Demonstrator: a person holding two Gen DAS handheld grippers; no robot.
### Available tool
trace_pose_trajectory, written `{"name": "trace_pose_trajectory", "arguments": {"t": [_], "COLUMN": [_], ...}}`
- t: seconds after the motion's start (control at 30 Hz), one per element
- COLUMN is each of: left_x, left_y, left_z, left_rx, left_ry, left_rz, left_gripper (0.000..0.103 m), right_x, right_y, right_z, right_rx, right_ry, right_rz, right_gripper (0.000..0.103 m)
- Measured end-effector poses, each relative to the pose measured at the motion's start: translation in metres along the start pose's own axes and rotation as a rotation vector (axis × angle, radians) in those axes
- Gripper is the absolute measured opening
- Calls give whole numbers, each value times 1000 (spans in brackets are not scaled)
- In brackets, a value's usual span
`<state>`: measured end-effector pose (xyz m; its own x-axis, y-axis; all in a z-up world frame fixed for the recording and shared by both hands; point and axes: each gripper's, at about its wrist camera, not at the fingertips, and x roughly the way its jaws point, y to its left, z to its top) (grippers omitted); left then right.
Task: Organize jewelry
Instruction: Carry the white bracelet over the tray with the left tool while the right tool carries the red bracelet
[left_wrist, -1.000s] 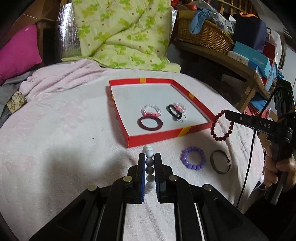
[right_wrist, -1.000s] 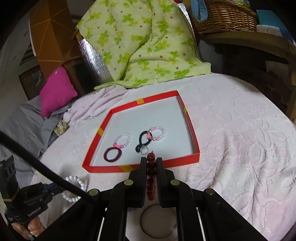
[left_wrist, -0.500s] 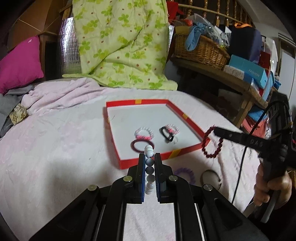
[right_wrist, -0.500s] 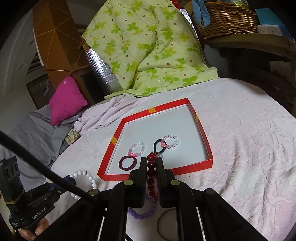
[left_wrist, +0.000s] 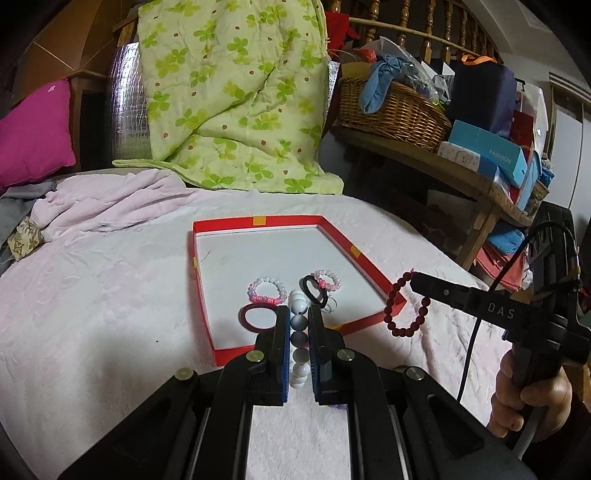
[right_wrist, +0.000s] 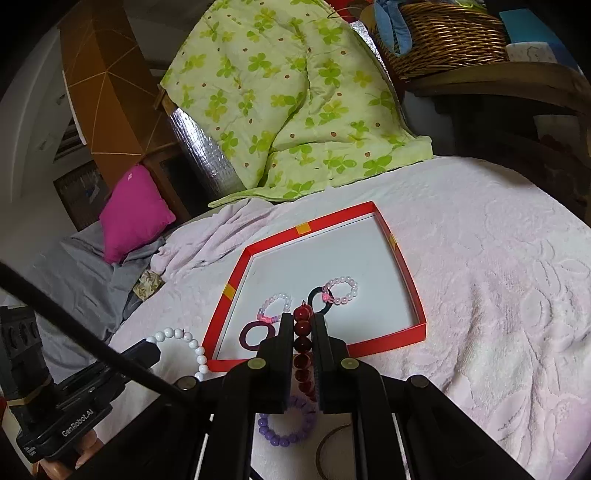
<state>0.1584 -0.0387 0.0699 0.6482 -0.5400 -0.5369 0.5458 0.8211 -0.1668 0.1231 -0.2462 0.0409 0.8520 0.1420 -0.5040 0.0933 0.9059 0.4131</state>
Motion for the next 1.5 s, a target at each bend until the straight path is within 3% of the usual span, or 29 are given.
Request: {"name": "trace_pose_trajectory", "arguments": {"t": [0.47, 0.73, 1.1, 1.5], "left_x": [24, 36, 52, 87], "left_y": [-6, 1, 7, 19], "left_z": [16, 24, 41, 60], "left_rx": [26, 39, 71, 103], "left_ry": [-4, 10, 4, 24], "left_rz": [5, 78, 122, 168], "left_gripper": [10, 10, 10, 10], "right_x": [10, 21, 47, 102], "right_y": [-1, -3, -8, -4], "right_z": [14, 24, 40, 68], "right_rx": [60, 85, 157, 225], "right_ry": [-4, 0, 24, 47], "right_rz": [39, 45, 69, 101], "right_gripper": [10, 10, 10, 10]}}
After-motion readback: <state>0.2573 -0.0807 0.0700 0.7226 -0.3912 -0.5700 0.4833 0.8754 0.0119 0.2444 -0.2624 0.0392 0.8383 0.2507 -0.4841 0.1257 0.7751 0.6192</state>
